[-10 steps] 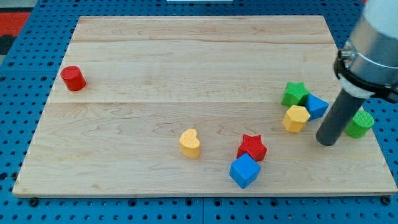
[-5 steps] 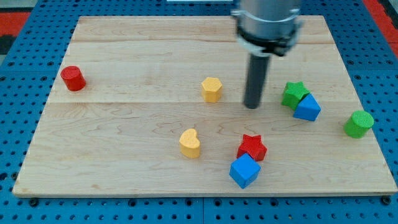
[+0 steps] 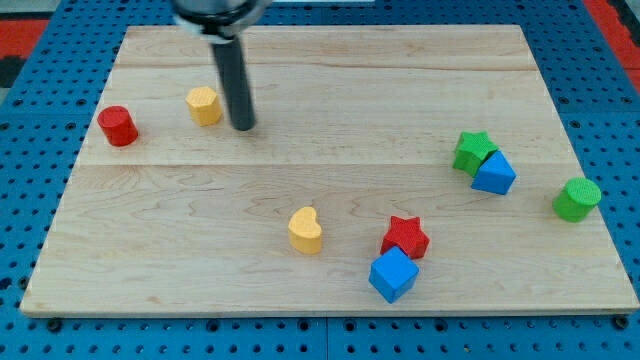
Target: Move the yellow hexagon to the center left of the board
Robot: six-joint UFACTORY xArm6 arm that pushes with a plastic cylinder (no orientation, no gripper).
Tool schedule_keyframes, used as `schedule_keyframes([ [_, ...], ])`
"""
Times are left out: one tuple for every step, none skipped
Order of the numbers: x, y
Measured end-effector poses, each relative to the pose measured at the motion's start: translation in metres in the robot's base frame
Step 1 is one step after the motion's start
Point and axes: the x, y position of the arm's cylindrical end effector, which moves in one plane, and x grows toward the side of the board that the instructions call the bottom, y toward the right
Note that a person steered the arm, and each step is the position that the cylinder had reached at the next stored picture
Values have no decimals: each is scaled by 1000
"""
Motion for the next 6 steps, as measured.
schedule_keyframes([
  [-22,-31],
  [-21,-98],
  [-20,-163],
  [-6,-86],
  [47,13],
  [112,93],
])
